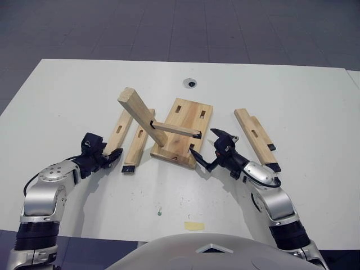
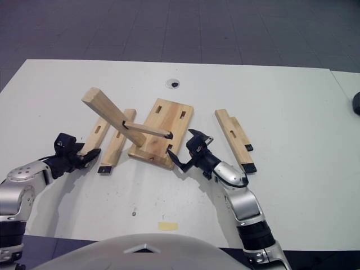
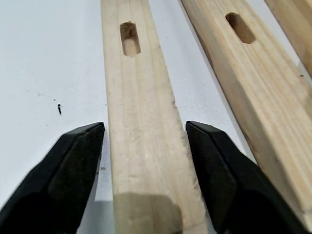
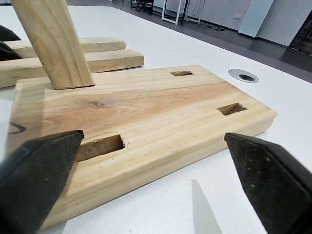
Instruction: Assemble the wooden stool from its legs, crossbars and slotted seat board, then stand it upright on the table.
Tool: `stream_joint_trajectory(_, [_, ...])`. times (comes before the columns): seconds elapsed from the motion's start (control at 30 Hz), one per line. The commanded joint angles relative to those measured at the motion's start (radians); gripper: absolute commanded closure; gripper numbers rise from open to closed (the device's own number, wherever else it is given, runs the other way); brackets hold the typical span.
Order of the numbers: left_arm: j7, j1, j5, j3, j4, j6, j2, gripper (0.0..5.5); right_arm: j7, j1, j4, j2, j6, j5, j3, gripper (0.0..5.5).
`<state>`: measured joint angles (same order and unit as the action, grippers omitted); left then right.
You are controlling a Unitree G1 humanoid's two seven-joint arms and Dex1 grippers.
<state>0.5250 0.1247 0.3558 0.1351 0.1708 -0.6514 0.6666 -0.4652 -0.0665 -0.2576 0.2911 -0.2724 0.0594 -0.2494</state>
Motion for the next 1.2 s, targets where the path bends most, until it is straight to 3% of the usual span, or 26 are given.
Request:
stream_joint_trajectory(0.03, [0.024,0.053,-0.034,-0.038,-0.017,-0.037,0.024,3.21,0.02,0.013,-0.016,-0.007,-0.015,-0.006,0.01,0.1])
stream_joint_trajectory(0.1, [0.025,0.055,-0.037,-0.042,-0.017,-0.038,0.027,3.46,0.028,0.014,-0.019,-0.008,-0.016,-0.005,0.017,0.1])
stream_joint_trajectory(0.27, [0.012,0.064,-0.027,-0.036,0.007,-0.036,0.007,3.47,0.039,0.01,-0.018,-0.005,-0.012,-0.008,0.017,0.1])
stream_joint_trajectory(0.37, [-0.048,0.019,-0.009,0.033,0.018,0.006,-0.045,3.47,0.047,0.01,-0.013,-0.004,-0.014,0.0,0.031,0.1])
stream_joint_trajectory(0.53, [-0.169,-0.12,0.003,0.131,0.088,0.025,-0.097,3.47,0.075,0.152,0.066,0.003,-0.053,0.075,0.188,0.1])
stream_joint_trajectory(0.67, [-0.194,-0.263,-0.01,0.124,0.188,0.029,-0.071,3.47,0.084,0.371,0.083,-0.023,-0.191,0.325,0.397,0.1])
stream_joint_trajectory(0.8, [-0.133,-0.386,-0.058,0.076,0.242,0.078,0.013,3.47,0.198,0.594,0.049,-0.108,-0.428,0.819,0.595,0.1])
stream_joint_trajectory(0.93, [-0.05,-0.47,-0.105,0.016,0.243,0.169,0.073,3.47,0.354,0.664,0.031,-0.219,-0.517,1.215,0.595,0.1])
stream_joint_trajectory(1.2, [0.05,-0.492,-0.069,-0.081,0.28,0.184,0.023,3.47,0.495,0.657,0.065,-0.326,-0.51,1.304,0.512,0.1])
